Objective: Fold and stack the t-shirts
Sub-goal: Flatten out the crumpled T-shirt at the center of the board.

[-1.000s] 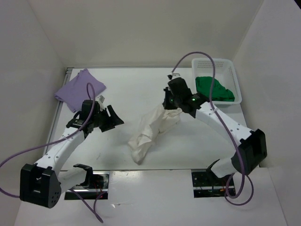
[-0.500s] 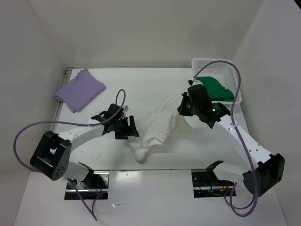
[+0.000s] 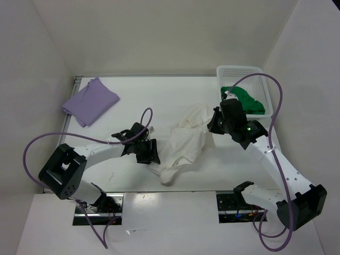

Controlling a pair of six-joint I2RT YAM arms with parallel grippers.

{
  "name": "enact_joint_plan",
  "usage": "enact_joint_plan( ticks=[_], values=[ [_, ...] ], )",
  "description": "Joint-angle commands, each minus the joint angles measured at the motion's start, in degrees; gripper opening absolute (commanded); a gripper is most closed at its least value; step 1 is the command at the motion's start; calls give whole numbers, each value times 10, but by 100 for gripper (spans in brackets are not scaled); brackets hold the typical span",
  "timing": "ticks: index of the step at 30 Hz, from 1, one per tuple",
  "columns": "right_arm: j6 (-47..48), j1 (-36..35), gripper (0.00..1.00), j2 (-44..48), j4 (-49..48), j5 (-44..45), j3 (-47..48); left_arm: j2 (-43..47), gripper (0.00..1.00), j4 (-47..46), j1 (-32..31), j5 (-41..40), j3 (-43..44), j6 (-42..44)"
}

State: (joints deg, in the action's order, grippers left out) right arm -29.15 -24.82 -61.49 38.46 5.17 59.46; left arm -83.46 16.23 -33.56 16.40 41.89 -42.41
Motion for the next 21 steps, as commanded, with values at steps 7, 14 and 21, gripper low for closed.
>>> enact_joint_plan(
  ticks=[7, 14, 21],
  values=[
    [-15, 6, 1, -22, -42, -50, 28, 50, 10, 37, -5, 46, 60, 1],
    [5, 6, 1, -156, -87, -123, 284, 104, 4, 170, 227, 123, 302, 89],
    [22, 6, 1, -307, -57, -154, 647, 76, 5, 233, 389, 173, 521, 94]
  ],
)
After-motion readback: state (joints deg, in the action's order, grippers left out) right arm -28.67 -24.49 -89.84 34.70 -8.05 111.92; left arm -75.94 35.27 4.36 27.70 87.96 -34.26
